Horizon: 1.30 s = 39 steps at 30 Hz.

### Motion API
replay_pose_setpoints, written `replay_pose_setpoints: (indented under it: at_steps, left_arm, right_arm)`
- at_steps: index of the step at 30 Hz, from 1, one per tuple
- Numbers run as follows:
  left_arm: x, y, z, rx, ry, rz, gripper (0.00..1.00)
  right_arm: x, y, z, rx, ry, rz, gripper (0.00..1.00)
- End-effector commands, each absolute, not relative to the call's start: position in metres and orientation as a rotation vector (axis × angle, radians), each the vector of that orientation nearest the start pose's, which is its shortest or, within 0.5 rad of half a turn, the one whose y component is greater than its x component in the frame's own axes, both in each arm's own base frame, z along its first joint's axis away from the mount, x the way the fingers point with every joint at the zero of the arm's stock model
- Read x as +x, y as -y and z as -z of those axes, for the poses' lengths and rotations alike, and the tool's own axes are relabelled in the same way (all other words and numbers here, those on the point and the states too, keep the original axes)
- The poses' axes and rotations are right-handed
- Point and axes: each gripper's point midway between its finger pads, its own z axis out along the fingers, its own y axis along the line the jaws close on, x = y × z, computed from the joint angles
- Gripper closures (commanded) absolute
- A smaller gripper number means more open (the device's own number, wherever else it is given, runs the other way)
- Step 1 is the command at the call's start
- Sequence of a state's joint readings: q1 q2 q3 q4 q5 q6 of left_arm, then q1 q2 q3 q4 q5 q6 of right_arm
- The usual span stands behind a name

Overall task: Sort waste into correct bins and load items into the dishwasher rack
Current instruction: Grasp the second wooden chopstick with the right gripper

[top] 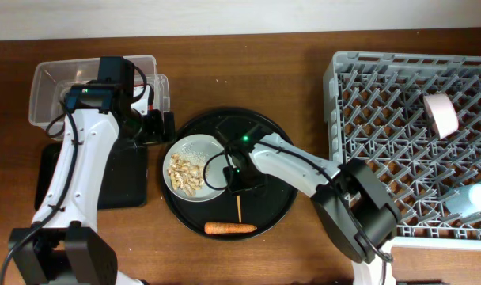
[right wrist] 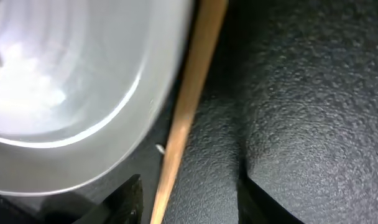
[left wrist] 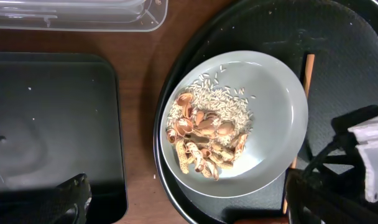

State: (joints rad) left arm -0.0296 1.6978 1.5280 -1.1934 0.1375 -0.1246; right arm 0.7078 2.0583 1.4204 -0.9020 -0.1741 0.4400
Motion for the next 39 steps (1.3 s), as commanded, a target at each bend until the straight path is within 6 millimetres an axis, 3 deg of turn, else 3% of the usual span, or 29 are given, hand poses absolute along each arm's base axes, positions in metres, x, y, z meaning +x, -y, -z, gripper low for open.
replay_pose_setpoints:
  at_steps: [1, 11, 17, 21, 24, 25, 28, 30, 32, 34, 36, 37, 39]
  left_arm:
    - [0.355, 0.033, -0.163, -0.113, -2.907, 0.22, 0.01]
    - [0.355, 0.033, -0.163, -0.113, -2.907, 0.22, 0.01]
    - [0.355, 0.033, -0.163, -0.113, -2.908, 0.22, 0.01]
    - [0.355, 0.033, -0.163, -0.113, -2.908, 0.22, 0.01]
    - [0.356, 0.034, -0.164, -0.113, -2.902, 0.221, 0.01]
    - [0.356, 0.034, -0.164, -0.113, -2.902, 0.221, 0.01]
    - [0.356, 0.033, -0.164, -0.112, -2.902, 0.221, 0.01]
    - [0.357, 0.033, -0.164, -0.112, -2.899, 0.221, 0.01]
    - [0.357, 0.033, -0.164, -0.112, -2.899, 0.221, 0.01]
    - [0.357, 0.033, -0.164, -0.112, -2.899, 0.221, 0.01]
    - [0.357, 0.033, -0.164, -0.112, -2.899, 0.221, 0.01]
    - [0.357, 0.033, -0.164, -0.112, -2.899, 0.221, 0.01]
    - [0.357, 0.033, -0.164, -0.112, -2.899, 0.221, 0.01]
  right_arm:
    - [0.28, -0.259, 0.001, -0.294, -3.154, -0.109, 0.53]
    - [0.284, -0.245, 0.003, -0.202, -3.138, 0.007, 0.61]
    - [0.282, -0.244, 0.002, -0.202, -3.146, 0.016, 0.87]
    - [0.28, -0.242, 0.002, -0.202, -3.157, 0.028, 0.96]
    - [0.279, -0.241, 0.001, -0.202, -3.159, 0.032, 0.96]
    - [0.281, -0.24, -0.006, -0.196, -3.155, 0.034, 0.96]
    - [0.303, -0.225, -0.053, -0.143, -3.051, 0.079, 0.96]
    - [0.32, -0.206, -0.105, -0.105, -2.963, 0.036, 0.96]
    - [0.33, -0.174, -0.151, -0.085, -2.877, -0.015, 0.96]
    - [0.332, -0.129, -0.188, -0.009, -2.811, -0.026, 0.96]
    - [0.326, -0.075, -0.209, 0.077, -2.796, 0.019, 0.96]
    - [0.321, -0.055, -0.209, 0.148, -2.818, 0.042, 0.96]
    - [0.313, -0.043, -0.203, 0.142, -2.884, -0.02, 0.96]
